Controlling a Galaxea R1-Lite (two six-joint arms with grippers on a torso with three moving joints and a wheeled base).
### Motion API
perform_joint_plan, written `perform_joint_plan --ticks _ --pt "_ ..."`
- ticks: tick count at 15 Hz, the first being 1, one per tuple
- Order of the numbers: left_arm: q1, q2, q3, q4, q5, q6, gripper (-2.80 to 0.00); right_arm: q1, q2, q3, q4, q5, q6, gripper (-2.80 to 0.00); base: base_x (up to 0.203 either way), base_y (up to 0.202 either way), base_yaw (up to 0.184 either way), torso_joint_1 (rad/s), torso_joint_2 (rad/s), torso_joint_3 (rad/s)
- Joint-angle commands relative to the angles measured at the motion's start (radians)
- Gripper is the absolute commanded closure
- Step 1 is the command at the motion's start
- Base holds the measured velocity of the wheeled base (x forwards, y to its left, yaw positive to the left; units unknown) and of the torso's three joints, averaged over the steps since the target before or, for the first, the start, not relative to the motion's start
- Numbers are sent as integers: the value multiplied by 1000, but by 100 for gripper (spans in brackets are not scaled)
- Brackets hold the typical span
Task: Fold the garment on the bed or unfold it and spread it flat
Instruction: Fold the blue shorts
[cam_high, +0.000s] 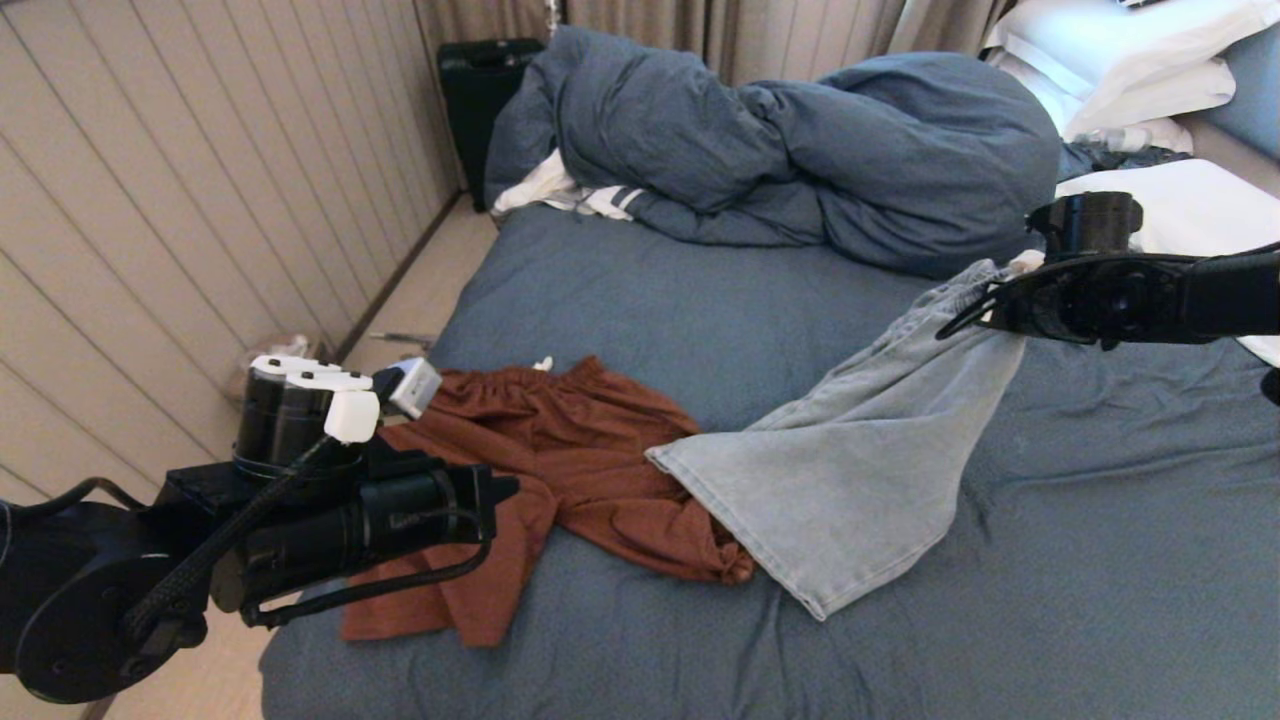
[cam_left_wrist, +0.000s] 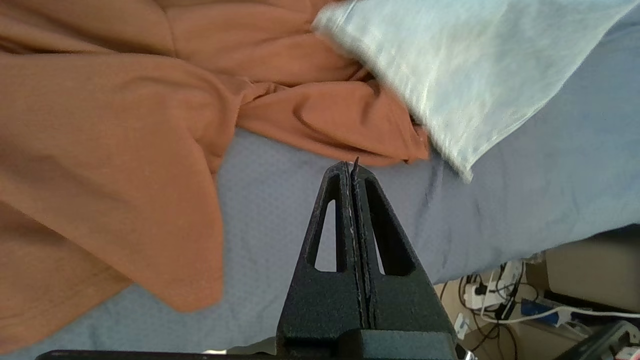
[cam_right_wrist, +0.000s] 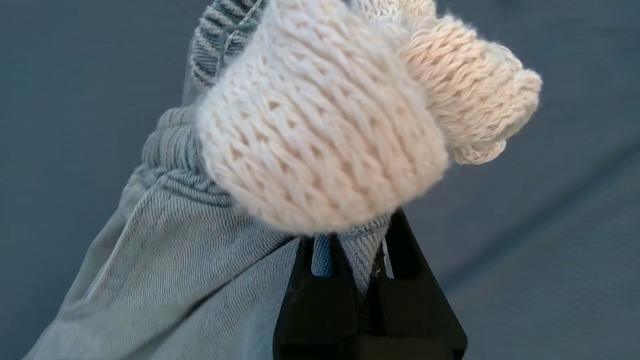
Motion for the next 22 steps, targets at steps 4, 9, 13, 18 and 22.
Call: perform_joint_plan --ticks 4,9,13,18,22 --pt "-4 -8 2 -3 0 -3 0 -162 -47 43 -15 7 -31 0 0 0 0 0 0 0" --pt "-27 -8 10 -3 3 -3 0 -222 -94 158 -182 11 -127 0 0 0 0 0 0 0" --pt "-33 -5 11 -3 3 -4 0 -82 -147 257 -187 20 -129 0 0 0 0 0 0 0" --pt "-35 -2 18 -3 3 0 0 275 -177 401 -186 21 -123 0 0 0 0 0 0 0" --pt "-35 3 22 -3 0 2 0 464 -189 560 -188 11 -132 0 0 0 0 0 0 0"
